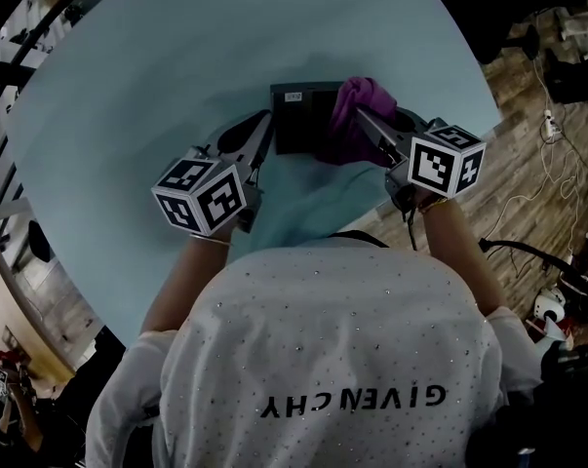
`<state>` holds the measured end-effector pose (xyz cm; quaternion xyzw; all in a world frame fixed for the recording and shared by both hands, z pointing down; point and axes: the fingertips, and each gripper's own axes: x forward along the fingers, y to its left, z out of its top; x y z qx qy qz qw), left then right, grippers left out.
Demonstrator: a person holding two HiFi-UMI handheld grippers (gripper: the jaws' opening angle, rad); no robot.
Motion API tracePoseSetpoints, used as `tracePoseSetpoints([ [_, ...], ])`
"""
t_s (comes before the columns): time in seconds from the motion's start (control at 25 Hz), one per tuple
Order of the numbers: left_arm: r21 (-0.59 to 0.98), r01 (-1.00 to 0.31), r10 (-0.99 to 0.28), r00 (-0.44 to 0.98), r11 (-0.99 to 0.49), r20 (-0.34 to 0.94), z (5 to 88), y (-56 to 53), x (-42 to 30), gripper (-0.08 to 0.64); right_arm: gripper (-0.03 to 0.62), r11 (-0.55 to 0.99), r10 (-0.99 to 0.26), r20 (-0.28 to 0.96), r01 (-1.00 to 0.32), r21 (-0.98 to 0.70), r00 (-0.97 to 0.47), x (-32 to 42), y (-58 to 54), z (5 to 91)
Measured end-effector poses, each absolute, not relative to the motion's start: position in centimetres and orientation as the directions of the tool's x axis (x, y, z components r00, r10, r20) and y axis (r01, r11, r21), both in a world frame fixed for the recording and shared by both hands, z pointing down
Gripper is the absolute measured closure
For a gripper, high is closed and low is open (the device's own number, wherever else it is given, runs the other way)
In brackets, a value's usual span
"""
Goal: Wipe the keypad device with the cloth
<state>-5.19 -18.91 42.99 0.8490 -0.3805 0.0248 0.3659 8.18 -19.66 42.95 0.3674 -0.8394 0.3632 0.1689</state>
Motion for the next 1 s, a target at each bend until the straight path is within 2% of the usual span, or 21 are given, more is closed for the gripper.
tracePoseSetpoints([
  [0.64,0.588,-0.696,-0.676,0.667,-0.413,0.314,43.0,-18.5,-6.8,0.56,0.545,0.405,-0.532,0.598,-0.801,-0.441,-0.599,11.2,-19.0,43.6],
  [1.0,0.585,-0.695,-0.671,0.67,-0.418,0.317,43.1,-17.5,-6.8,0.56,0.545,0.586,-0.434,0.558,-0.692,-0.423,-0.708,4.3,-18.0,41.6],
])
